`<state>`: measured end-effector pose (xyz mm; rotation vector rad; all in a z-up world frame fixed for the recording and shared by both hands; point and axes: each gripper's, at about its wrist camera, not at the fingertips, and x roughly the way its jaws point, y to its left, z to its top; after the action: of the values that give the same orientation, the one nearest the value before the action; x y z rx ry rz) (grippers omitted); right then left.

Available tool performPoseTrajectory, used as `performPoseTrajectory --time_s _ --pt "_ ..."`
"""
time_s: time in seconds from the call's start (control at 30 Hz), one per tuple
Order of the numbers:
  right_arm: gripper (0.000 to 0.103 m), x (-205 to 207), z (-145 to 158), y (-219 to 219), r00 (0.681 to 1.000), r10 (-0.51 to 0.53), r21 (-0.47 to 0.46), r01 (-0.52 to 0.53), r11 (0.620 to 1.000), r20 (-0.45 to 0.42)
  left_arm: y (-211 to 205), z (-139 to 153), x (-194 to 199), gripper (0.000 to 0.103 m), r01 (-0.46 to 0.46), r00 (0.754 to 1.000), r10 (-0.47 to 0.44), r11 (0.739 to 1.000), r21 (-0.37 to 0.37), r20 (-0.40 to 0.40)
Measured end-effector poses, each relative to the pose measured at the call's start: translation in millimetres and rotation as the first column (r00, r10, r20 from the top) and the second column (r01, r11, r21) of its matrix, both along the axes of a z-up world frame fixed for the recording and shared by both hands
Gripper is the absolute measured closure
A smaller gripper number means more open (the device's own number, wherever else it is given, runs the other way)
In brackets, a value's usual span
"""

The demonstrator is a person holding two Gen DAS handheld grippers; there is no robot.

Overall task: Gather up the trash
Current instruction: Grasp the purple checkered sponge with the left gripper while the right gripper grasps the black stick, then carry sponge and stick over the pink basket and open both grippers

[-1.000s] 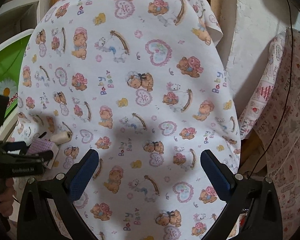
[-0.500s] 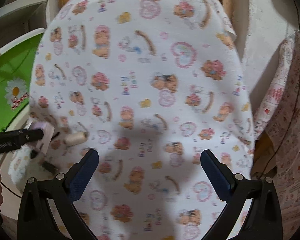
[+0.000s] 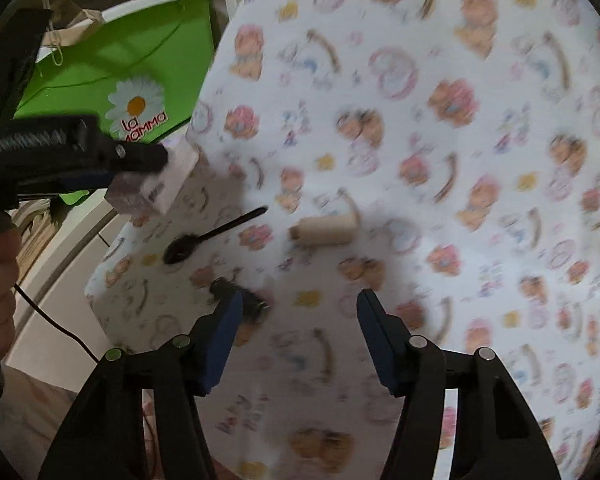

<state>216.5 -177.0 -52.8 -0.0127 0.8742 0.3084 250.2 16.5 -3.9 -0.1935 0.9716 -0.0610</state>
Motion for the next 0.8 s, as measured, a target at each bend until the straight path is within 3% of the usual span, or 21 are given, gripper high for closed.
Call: performPoseTrajectory --time_s 0.13,0.23,0.33,0.37,0.4,0.5,0.53,0.6,0.67,0.8 --pt "0.041 4.6 -10.0 18.3 1.0 0.02 -0.008 -0.02 1.0 -0.014 8.3 0.1 1.6 0.038 -0.065 0.998 0.065 0.995 0.08 0.004" --pt "0.041 8.8 -16.3 37.1 0.996 0.084 -0.003 -0.085 0.996 -0.037 16.7 -1.3 4.4 0.037 -0.079 0.997 0.08 0.996 0.052 -0.018" --pt "0.036 9.4 -22.7 56.7 0.991 0.129 -0.097 -0.133 0.986 -0.04 22.9 -0.9 4.8 0.037 -0.09 0.996 0.091 0.995 0.043 -0.023" --pt "0.027 9.5 -24.2 59.5 0.992 0.126 -0.124 -0.129 0.984 -0.03 24.5 -0.1 4.4 0.037 -0.093 0.995 0.094 0.995 0.045 -0.02" --pt "0.023 10.1 -26.8 62.6 0.993 0.119 -0.155 -0.12 0.981 -0.012 26.1 0.6 4.2 0.037 -0.095 0.995 0.096 0.994 0.048 -0.018" --pt "0.025 14.4 -35.9 69.0 0.991 0.132 -0.204 -0.131 0.97 -0.007 25.7 1.8 3.6 0.037 -0.092 0.996 0.093 0.994 0.064 -0.012" --pt "0.03 16.1 -38.1 68.6 0.99 0.139 -0.192 -0.14 0.971 -0.018 25.2 1.6 3.4 0.037 -0.09 0.996 0.091 0.994 0.069 -0.01" --pt "0.055 18.4 -38.9 63.5 0.988 0.146 -0.131 -0.15 0.98 -0.044 25.0 0.7 3.3 0.037 -0.092 0.996 0.093 0.993 0.073 -0.01" --pt "0.075 17.9 -37.3 61.8 0.988 0.146 -0.13 -0.151 0.98 -0.047 27.3 0.3 2.8 0.037 -0.094 0.995 0.095 0.994 0.061 -0.012" --pt "0.085 12.5 -32.5 50.7 0.991 0.131 -0.091 -0.133 0.987 -0.028 31.1 0.7 3.3 0.037 -0.091 0.996 0.091 0.996 0.015 -0.02"
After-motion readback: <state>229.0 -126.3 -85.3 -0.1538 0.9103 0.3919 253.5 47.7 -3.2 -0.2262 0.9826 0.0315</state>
